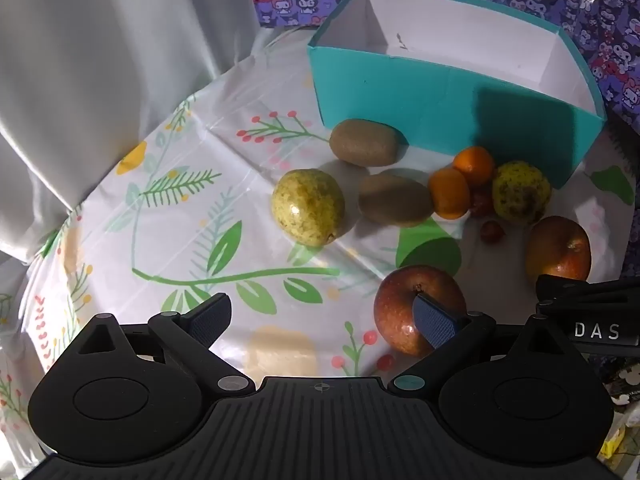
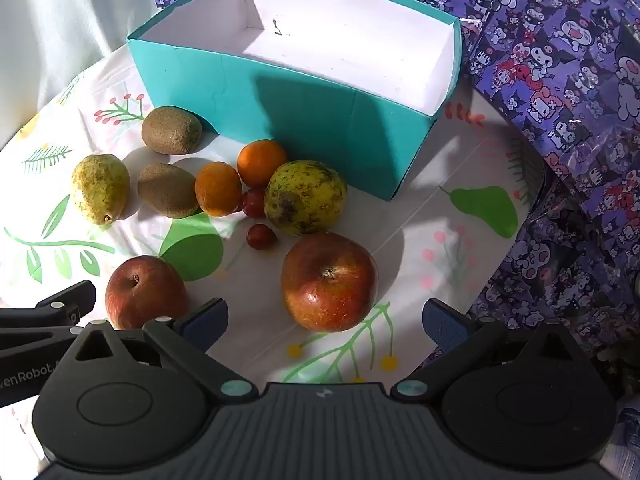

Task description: Organize fruits

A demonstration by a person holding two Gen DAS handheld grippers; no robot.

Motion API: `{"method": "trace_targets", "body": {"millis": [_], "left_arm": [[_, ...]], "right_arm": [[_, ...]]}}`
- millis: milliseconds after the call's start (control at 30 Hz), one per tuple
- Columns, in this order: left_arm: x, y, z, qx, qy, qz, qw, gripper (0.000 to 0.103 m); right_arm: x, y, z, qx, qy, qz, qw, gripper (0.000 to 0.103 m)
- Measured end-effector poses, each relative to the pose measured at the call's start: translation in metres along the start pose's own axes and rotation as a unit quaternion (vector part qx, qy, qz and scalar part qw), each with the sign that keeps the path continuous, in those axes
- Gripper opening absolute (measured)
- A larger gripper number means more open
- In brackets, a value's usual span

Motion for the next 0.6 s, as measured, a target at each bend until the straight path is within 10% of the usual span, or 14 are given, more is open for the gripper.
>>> {"method": "trace_targets", "body": {"millis": [600], "left_arm": [[0.0018,-0.0026,-0.0019,0.002,0.002,0.005,1.0000,0.100]], "right_arm": [[0.0012,-0.0020,-0.0024,0.003,0.000,0.000,1.000,0.103]]}}
Point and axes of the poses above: each gripper's, at about its wrist camera, not at the fingertips, and y roughly against the way its jaws point, z to its left, x to its underside, the point moved 7 cm from there along -y, roughly the way its jaws point, and after that the axes turned 10 degrees about z, right-handed, at the moved point
